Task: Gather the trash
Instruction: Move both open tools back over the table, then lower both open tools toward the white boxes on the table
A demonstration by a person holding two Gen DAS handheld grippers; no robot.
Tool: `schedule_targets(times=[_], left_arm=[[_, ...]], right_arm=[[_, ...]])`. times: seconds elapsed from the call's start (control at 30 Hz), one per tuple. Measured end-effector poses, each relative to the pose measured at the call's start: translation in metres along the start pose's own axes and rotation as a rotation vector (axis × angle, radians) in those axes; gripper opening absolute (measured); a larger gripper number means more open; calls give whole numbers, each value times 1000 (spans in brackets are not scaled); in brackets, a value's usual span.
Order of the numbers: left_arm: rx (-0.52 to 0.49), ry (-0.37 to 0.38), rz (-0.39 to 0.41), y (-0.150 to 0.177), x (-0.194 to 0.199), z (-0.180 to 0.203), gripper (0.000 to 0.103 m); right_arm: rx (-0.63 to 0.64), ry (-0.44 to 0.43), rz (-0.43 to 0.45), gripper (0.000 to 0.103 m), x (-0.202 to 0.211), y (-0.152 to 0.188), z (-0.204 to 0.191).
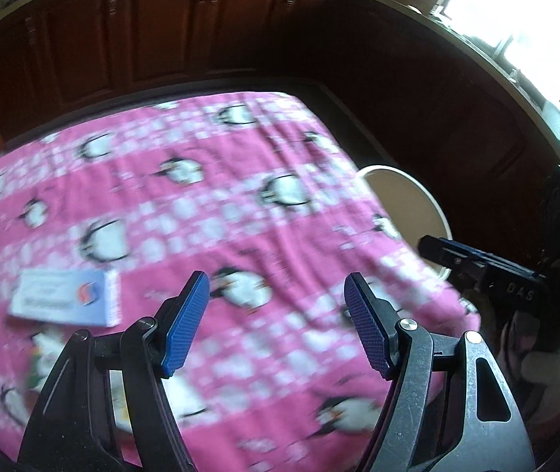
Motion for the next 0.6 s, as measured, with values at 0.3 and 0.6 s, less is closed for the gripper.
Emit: schedule_targets(times=[0.3, 0.6], left_arm=[[170, -122, 13, 28, 50, -122, 70], [329, -330, -39, 54, 48, -240, 70]], right_arm=[[135, -110, -96, 50, -34, 22, -77], [219, -151, -154, 50, -56, 35, -120]])
Point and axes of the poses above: each gripper's, at about its wrist camera, not at the fingertips, and x roughly against the way its jaws point, z to its right, y to its underside, the point moved 10 cm from there along -x, roughly the way its jaws point, and after that the axes turned 5 degrees about x, right-handed, at the moved point
